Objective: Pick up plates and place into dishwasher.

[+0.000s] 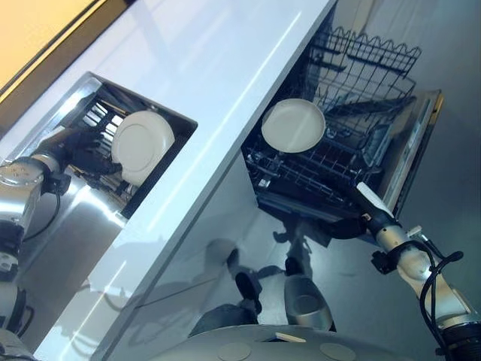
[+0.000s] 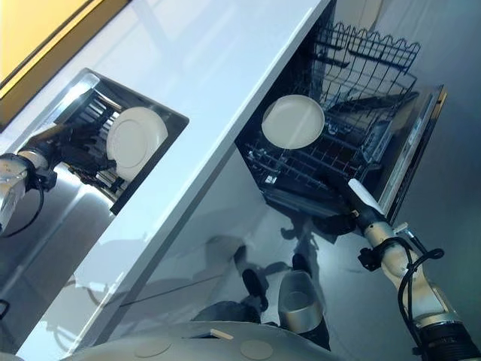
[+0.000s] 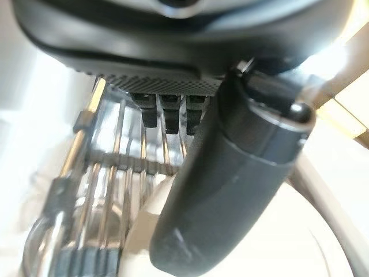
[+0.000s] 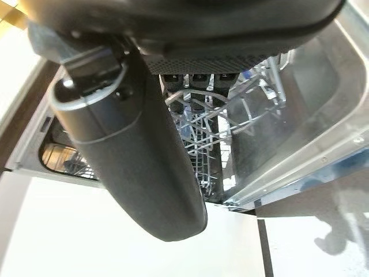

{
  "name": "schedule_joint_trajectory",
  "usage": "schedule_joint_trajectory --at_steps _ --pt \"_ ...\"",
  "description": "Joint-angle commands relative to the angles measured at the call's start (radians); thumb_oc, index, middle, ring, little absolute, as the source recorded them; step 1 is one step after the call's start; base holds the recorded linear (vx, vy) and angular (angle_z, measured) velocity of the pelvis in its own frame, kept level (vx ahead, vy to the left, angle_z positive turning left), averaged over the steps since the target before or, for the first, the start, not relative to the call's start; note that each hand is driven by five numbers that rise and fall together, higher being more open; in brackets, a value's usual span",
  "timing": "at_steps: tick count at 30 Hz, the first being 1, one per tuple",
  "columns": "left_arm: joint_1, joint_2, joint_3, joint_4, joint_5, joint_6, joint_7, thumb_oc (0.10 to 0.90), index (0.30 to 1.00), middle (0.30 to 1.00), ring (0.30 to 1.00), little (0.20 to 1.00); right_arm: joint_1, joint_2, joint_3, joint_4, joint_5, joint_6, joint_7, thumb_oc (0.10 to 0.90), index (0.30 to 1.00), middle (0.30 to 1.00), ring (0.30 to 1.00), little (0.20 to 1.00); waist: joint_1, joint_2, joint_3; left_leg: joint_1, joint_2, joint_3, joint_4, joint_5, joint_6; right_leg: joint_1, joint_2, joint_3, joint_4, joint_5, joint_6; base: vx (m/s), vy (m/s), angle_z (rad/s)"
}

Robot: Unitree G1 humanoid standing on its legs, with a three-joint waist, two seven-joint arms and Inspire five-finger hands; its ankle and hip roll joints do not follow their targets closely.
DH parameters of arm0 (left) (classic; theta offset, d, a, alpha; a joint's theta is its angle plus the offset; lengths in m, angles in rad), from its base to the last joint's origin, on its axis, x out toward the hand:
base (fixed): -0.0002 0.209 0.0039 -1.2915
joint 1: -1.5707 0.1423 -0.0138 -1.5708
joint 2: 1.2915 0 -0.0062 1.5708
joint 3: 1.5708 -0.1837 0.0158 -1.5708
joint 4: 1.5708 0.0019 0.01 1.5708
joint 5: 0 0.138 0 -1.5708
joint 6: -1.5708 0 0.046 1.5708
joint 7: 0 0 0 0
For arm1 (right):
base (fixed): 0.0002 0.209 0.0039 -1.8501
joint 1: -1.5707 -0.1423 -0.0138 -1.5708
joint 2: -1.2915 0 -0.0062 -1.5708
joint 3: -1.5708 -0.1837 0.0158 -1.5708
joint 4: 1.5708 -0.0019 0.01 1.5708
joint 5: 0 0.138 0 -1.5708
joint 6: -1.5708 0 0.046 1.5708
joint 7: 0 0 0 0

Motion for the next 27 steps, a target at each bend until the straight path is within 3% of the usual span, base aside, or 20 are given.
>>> schedule_joint_trajectory --at_steps 1,7,11,13,14,15,18,21,23,27 --pt "-0.180 -0.004 0.006 0.037 -0.039 -0.063 0.148 0.800 0.900 0.900 0.900 0.900 0.049 -0.001 0.084 -0.046 0.025 -0.038 0.006 0.800 0.900 0.900 0.900 0.900 -0.054 -0.024 0.024 -0.051 -0.082 -0.022 0.107 -0.143 0.010 -0.096 0.027 0.014 0.046 0.037 0.092 -0.01 -0.020 -0.09" --pt "-0.226 -0.036 -0.018 0.078 -0.125 0.012 0.148 0.800 0.900 0.900 0.900 0.900 0.023 -0.004 0.104 -0.040 0.028 -0.042 -0.032 0.800 0.900 0.900 0.900 0.900 -0.059 -0.035 0.058 -0.091 -0.072 -0.013 0.128 -0.136 0.006 -0.128 0.035 0.010 0.054 0.032 0.084 -0.02 -0.021 -0.01" --pt "-0.198 -0.082 -0.038 0.096 -0.221 0.052 0.018 0.800 0.900 0.900 0.900 0.900 0.012 -0.009 0.105 -0.048 0.035 -0.033 -0.055 0.800 0.900 0.900 0.900 0.900 -0.062 -0.042 0.084 -0.111 -0.066 -0.009 0.134 -0.129 0.003 -0.150 0.043 0.009 0.058 0.033 0.081 -0.04 -0.013 0.00" --pt "-0.170 -0.112 -0.044 0.079 -0.289 0.073 -0.105 0.800 0.900 0.900 0.900 0.900 0.017 -0.014 0.089 -0.049 0.044 -0.038 -0.056 0.800 0.900 0.900 0.900 0.900 -0.065 -0.044 0.098 -0.117 -0.064 -0.005 0.137 -0.129 0.003 -0.160 0.047 0.008 0.058 0.033 0.080 0.00 0.000 0.00" --pt "-0.170 -0.112 -0.044 0.078 -0.289 0.073 -0.105 0.800 0.900 0.900 0.900 0.900 0.017 -0.014 0.089 -0.049 0.044 -0.038 -0.056 0.800 0.900 0.900 0.900 0.900 -0.065 -0.044 0.098 -0.118 -0.064 -0.005 0.137 -0.129 0.003 -0.160 0.047 0.008 0.058 0.033 0.080 0.00 0.000 0.00" --pt "-0.144 -0.138 -0.062 0.047 -0.312 0.070 -0.209 0.800 0.900 0.900 0.900 0.900 0.020 -0.016 0.076 -0.041 0.043 -0.045 -0.051 0.800 0.900 0.900 0.900 0.900 -0.069 -0.043 0.110 -0.124 -0.060 0.001 0.141 -0.127 0.001 -0.166 0.047 0.005 0.058 0.032 0.079 -0.01 0.030 0.01" --pt "-0.132 -0.170 -0.096 -0.025 -0.370 0.044 -0.305 0.800 0.900 0.900 0.900 0.900 0.021 -0.027 0.061 -0.030 0.046 -0.051 -0.041 0.800 0.900 0.900 0.900 0.900 -0.080 -0.041 0.130 -0.121 -0.061 0.002 0.138 -0.127 0.000 -0.168 0.048 0.004 0.061 0.025 0.077 0.01 0.055 0.00" --pt "-0.151 -0.165 -0.160 -0.085 -0.360 0.060 -0.460 0.800 0.900 0.900 0.900 0.900 0.018 -0.041 0.044 -0.004 0.058 -0.065 -0.015 0.800 0.900 0.900 0.900 0.900 -0.090 -0.035 0.138 -0.121 -0.062 0.010 0.139 -0.125 -0.002 -0.166 0.048 0.007 0.051 0.030 0.074 0.03 0.078 0.01" --pt "-0.161 -0.153 -0.204 -0.129 -0.371 0.064 -0.504 0.800 0.900 0.900 0.900 0.900 0.013 -0.051 0.045 -0.004 0.051 -0.061 -0.001 0.800 0.900 0.900 0.900 0.900 -0.095 -0.034 0.138 -0.117 -0.063 0.008 0.138 -0.124 -0.003 -0.157 0.049 0.016 0.042 0.032 0.073 0.05 0.052 0.00" --pt "-0.221 -0.145 -0.277 -0.203 -0.479 -0.016 -0.594 0.800 0.900 0.900 0.900 0.900 0.014 -0.071 0.045 0.002 0.047 -0.077 0.028 0.800 0.900 0.900 0.900 0.900 -0.107 -0.031 0.133 -0.108 -0.065 0.011 0.131 -0.122 -0.002 -0.142 0.049 0.025 0.032 0.031 0.070 0.03 0.049 0.02"
